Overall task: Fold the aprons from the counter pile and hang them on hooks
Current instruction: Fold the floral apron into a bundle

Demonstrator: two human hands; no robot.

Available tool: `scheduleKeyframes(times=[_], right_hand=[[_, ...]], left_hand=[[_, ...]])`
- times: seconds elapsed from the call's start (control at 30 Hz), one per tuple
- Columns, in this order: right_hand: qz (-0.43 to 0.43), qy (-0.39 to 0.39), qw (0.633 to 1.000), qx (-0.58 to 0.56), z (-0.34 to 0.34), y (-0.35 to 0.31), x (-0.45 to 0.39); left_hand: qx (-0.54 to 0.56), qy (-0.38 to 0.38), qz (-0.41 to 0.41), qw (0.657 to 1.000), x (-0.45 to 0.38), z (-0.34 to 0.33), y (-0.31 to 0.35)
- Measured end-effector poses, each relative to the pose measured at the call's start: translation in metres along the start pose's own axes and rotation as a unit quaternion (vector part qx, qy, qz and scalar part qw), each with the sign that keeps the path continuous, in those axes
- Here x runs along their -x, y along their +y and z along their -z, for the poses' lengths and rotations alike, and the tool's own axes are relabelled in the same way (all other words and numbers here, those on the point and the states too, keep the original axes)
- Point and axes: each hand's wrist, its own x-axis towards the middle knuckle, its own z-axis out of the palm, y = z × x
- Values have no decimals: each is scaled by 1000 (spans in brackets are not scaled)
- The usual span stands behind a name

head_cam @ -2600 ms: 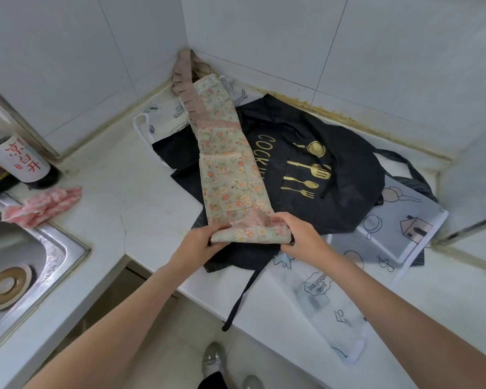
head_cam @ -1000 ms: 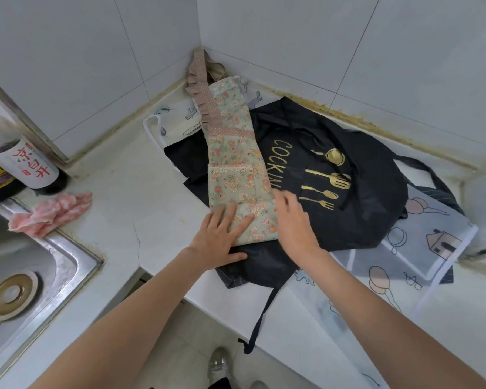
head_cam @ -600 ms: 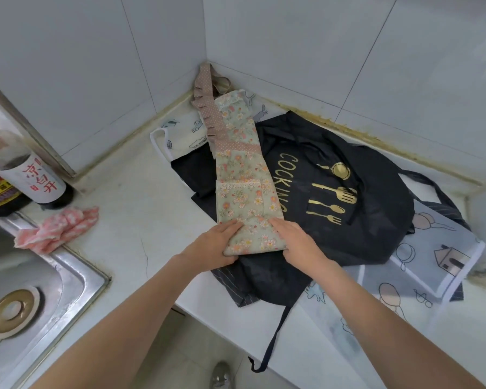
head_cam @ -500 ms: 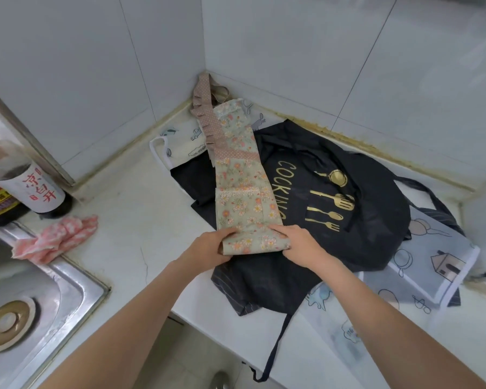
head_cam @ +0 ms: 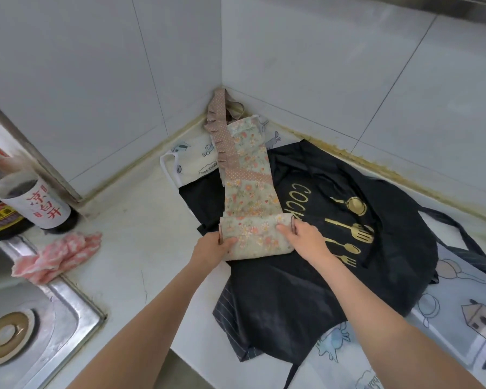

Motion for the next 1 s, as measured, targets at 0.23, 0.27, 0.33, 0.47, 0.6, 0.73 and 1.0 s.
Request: scheduleKeyframes(times=[0.23, 0.27, 0.33, 0.47, 0.6, 0.73, 1.0], right_hand=[[-70, 23, 993, 92, -15, -12, -37], [-76, 22, 992, 99, -16, -11, -41], [-78, 19, 989, 125, -17, -12, -44], [-75, 44, 989, 119, -23, -13, -40], [-89, 90, 991, 32, -26, -10, -32], [-89, 117, 988, 45, -27, -10, -31], [-53, 148, 978, 136, -28, -18, -29]], left_hand=[[-164, 150, -32, 975, -13, -6, 9], [-243, 206, -107, 942, -12, -8, 9], [-344, 234, -261, 871, -17, -13, 3], [-220, 151, -220, 938, -15, -21, 10], [-4, 247, -97, 964, -6, -16, 25], [44, 217, -23, 975, -10, -6, 26], [79, 196, -6, 977, -17, -4, 33]])
